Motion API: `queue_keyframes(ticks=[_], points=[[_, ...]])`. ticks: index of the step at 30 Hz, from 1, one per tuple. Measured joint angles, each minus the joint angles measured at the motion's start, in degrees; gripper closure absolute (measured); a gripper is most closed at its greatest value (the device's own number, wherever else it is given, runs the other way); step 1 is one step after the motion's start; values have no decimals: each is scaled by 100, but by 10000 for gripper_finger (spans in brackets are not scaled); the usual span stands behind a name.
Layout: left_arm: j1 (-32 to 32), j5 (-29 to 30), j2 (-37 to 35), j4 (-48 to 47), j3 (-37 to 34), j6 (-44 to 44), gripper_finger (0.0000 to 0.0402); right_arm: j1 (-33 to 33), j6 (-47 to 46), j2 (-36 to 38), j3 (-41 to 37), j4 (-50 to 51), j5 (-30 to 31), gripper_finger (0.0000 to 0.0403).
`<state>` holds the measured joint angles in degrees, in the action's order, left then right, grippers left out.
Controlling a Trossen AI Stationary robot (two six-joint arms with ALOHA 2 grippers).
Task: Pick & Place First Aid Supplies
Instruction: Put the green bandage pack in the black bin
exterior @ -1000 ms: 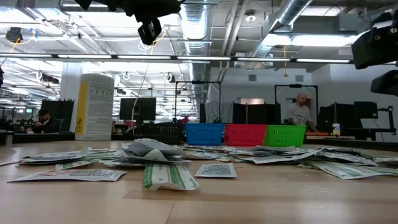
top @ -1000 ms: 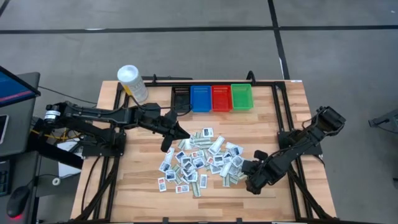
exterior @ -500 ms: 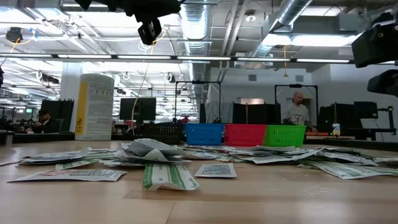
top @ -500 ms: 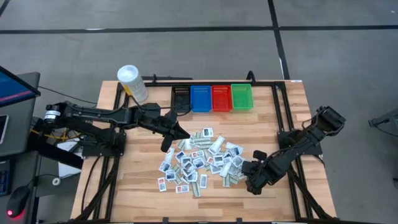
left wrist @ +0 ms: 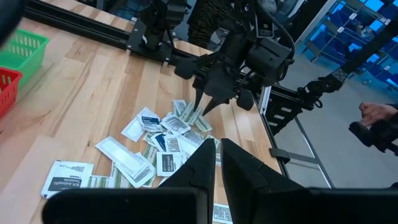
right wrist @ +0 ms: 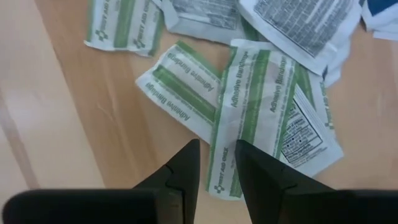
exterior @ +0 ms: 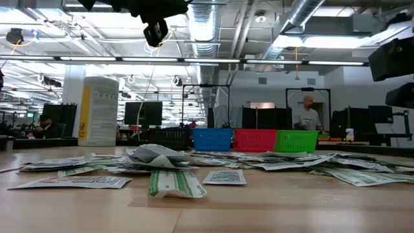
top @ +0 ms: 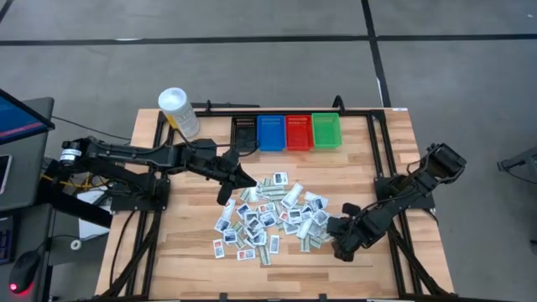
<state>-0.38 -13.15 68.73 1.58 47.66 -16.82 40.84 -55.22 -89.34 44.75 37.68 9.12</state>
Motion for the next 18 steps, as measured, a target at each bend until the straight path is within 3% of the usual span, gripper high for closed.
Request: queue_keyframes(ticks=[12,18], points=[[0,0,0,2,0,0,376,-7,29,-12,-4,139,59,307],[-2,0,0,9,0,-5,376,-11,27,-469,23,-9,22,336]])
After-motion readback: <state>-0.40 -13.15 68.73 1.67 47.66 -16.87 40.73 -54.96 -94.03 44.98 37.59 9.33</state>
